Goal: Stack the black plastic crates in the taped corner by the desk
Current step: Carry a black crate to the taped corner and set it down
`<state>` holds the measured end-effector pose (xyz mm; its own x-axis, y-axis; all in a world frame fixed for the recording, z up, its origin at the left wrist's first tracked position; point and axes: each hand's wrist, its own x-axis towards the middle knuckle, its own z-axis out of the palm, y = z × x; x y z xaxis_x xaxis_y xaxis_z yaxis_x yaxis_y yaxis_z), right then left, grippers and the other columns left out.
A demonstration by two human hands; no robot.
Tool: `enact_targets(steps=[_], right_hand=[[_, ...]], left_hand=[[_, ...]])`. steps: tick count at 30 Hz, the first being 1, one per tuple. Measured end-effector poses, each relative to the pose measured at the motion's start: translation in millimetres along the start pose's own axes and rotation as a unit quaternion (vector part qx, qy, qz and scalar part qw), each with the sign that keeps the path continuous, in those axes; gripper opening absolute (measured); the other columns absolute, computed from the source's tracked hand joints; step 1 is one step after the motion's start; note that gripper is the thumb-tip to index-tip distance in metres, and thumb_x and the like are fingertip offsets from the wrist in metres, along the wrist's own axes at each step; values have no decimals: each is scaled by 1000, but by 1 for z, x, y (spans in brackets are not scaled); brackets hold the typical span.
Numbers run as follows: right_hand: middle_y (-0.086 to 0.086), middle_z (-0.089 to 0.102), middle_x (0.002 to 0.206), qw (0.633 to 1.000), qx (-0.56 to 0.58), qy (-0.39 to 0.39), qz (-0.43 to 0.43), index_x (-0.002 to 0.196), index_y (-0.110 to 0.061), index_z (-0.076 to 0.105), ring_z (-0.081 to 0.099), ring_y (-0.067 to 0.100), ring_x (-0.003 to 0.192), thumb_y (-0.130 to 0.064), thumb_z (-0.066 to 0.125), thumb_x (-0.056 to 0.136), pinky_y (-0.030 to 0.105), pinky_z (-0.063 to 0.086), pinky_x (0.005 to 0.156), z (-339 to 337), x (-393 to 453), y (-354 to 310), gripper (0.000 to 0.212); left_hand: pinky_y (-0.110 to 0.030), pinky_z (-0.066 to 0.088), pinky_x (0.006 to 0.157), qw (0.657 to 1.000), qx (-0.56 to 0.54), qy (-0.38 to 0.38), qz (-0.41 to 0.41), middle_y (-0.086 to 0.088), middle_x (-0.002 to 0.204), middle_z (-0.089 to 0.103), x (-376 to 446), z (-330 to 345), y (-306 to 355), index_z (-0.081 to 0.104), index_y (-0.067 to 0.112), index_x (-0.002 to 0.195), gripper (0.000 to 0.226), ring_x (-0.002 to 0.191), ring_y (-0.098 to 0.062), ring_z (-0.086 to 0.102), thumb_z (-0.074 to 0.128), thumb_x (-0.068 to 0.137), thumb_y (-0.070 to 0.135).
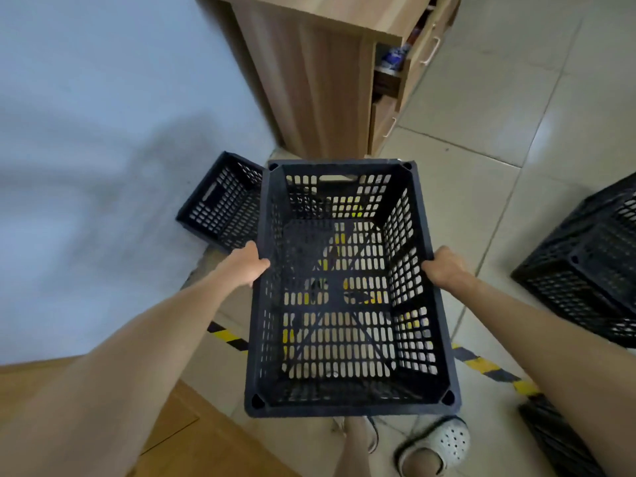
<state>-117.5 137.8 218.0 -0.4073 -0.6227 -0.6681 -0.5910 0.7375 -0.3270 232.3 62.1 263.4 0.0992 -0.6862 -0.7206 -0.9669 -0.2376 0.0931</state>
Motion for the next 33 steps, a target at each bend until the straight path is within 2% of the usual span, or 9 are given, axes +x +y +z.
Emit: enact_targets(steps=[5, 8, 14, 18, 23, 25, 27, 29, 33], right_hand=[[28, 62, 118, 999, -16, 8, -35, 120, 6, 52, 60, 42, 108, -14, 53, 88, 40, 50, 86, 10, 8, -85, 38], [27, 61, 117, 998, -14, -3, -63, 118, 6, 53, 60, 42, 108, -9, 52, 86, 39, 50, 86, 16, 18, -135, 35], [28, 64, 113, 992, -40, -24, -118, 110, 7, 59, 61, 40, 107, -6, 54, 83, 37, 48, 83, 21, 43, -221, 30], [27, 65, 111, 978, -114, -33, -174, 106, 6, 63, 62, 39, 107, -4, 58, 83, 35, 48, 78, 17, 71, -274, 25], [20, 62, 113, 959, -174, -64, -216, 111, -3, 58, 61, 36, 103, -6, 56, 85, 34, 48, 78, 16, 112, -338, 26], [21, 59, 114, 951, -177, -77, -242, 113, -3, 53, 56, 35, 99, -3, 52, 87, 35, 45, 78, 19, 130, -359, 26], [21, 59, 117, 940, -189, -81, -271, 116, -3, 50, 56, 36, 103, -3, 53, 86, 36, 44, 81, 24, 146, -378, 30], [20, 59, 119, 932, -195, -85, -294, 120, -3, 48, 56, 37, 109, -2, 54, 85, 37, 45, 84, 31, 161, -395, 35], [16, 60, 121, 926, -175, -84, -323, 121, -8, 50, 56, 35, 113, -1, 55, 81, 44, 47, 97, 50, 189, -428, 41]], left_hand=[[-38, 50, 80, 995, -81, -3, -55, -12, 79, 68, 7, -37, -49, 24, 1, 145, 56, 80, -26, 66, 40, 101, 31], [-39, 54, 84, 990, -120, 7, -76, -9, 92, 71, 15, -51, -82, 24, 7, 150, 60, 79, -24, 68, 41, 99, 34], [-33, 57, 58, 972, -199, -15, -125, -18, 99, 72, 23, -71, -117, 25, 14, 148, 53, 57, -19, 68, 45, 100, 25], [-41, 60, 80, 956, -263, 12, -132, -12, 118, 66, 42, -75, -121, 40, 11, 138, 43, 85, -26, 72, 51, 97, 20], [-33, 55, 66, 942, -278, 45, -185, -6, 87, 62, 74, -85, -113, 41, 1, 128, 37, 76, -25, 66, 50, 99, 21], [-40, 58, 73, 936, -285, 50, -201, -10, 89, 64, 91, -88, -112, 46, 1, 119, 31, 81, -31, 68, 51, 98, 23], [-43, 59, 78, 935, -287, 54, -203, -15, 86, 67, 106, -88, -110, 54, 8, 85, 17, 86, -38, 69, 51, 97, 19], [-38, 55, 70, 929, -293, 61, -217, -14, 70, 65, 117, -90, -108, 47, 13, 65, 30, 82, -38, 70, 51, 95, 16], [-37, 53, 69, 908, -320, 105, -248, -16, 80, 67, 143, -85, -112, 43, 10, 84, 20, 79, -32, 65, 51, 94, 25]])
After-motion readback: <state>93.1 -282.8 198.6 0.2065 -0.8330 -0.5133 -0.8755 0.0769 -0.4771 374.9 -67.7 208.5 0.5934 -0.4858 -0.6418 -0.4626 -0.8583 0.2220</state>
